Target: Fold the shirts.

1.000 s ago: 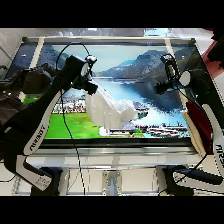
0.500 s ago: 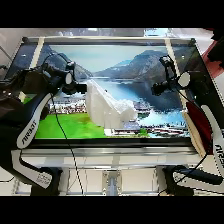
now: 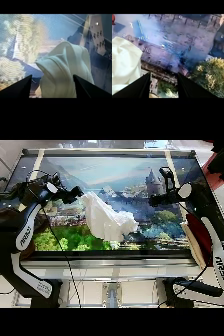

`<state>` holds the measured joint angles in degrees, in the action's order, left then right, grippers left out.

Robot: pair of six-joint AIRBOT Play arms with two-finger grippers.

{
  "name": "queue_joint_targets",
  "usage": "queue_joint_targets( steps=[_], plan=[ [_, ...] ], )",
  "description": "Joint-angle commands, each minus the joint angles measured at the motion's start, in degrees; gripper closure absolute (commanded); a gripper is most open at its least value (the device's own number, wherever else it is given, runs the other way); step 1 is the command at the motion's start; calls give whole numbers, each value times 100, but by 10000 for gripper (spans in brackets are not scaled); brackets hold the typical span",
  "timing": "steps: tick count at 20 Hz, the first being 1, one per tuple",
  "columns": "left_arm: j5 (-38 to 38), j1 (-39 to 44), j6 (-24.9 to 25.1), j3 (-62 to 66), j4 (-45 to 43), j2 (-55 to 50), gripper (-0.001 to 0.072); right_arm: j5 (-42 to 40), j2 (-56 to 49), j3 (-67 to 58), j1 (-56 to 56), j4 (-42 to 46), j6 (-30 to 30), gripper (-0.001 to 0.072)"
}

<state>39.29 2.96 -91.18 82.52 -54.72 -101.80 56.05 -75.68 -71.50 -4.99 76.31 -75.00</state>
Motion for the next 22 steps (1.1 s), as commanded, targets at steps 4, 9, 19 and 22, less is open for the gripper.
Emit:
queue_joint_targets(
  steps=[4, 9, 19, 22],
  plan=[
    [-166, -44, 573, 577, 1038, -649, 102, -13, -4, 2, 0, -205, -20, 322],
    [459, -46, 570, 1137, 820, -1082, 122, -48, -4, 2, 0, -310, -20, 322],
    [1541, -42, 1294, 1298, -35, -1119, 302, -111, -4, 2, 0, -310, -20, 323],
    [1580, -35, 1473, 1300, -17, -1117, 684, -68, -4, 2, 0, -435, -20, 324]
  ],
)
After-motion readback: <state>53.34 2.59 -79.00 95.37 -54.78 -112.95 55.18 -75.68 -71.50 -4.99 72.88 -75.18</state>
